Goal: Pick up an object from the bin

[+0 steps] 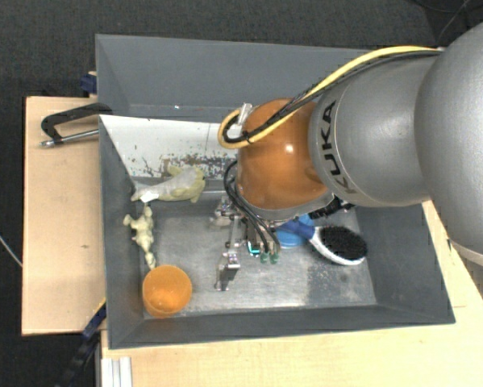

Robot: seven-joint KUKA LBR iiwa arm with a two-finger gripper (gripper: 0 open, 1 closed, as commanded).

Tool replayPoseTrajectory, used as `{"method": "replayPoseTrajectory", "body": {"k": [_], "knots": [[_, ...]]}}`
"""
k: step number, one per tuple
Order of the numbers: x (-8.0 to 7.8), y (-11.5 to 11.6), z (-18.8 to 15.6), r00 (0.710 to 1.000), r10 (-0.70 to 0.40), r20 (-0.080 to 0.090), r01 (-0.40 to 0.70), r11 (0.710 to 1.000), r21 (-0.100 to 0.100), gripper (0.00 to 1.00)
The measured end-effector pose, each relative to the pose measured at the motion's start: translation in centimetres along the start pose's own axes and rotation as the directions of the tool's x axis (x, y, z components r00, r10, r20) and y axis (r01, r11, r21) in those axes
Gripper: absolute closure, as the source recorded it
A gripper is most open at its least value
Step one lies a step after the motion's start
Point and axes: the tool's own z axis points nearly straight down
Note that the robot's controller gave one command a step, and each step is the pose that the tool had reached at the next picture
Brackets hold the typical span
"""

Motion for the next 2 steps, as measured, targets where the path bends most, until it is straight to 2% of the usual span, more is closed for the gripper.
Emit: {"method": "replayPoseTrajectory", "body": {"k": [1,2], "knots": [[2.6,-6.6,1.3,0.998,-0.07,0.003,0.07,0.998,0.004,0.0],[-1.3,-6.6,1.5,0.992,-0.125,0.015,0.125,0.992,0.0,0.0]]}}
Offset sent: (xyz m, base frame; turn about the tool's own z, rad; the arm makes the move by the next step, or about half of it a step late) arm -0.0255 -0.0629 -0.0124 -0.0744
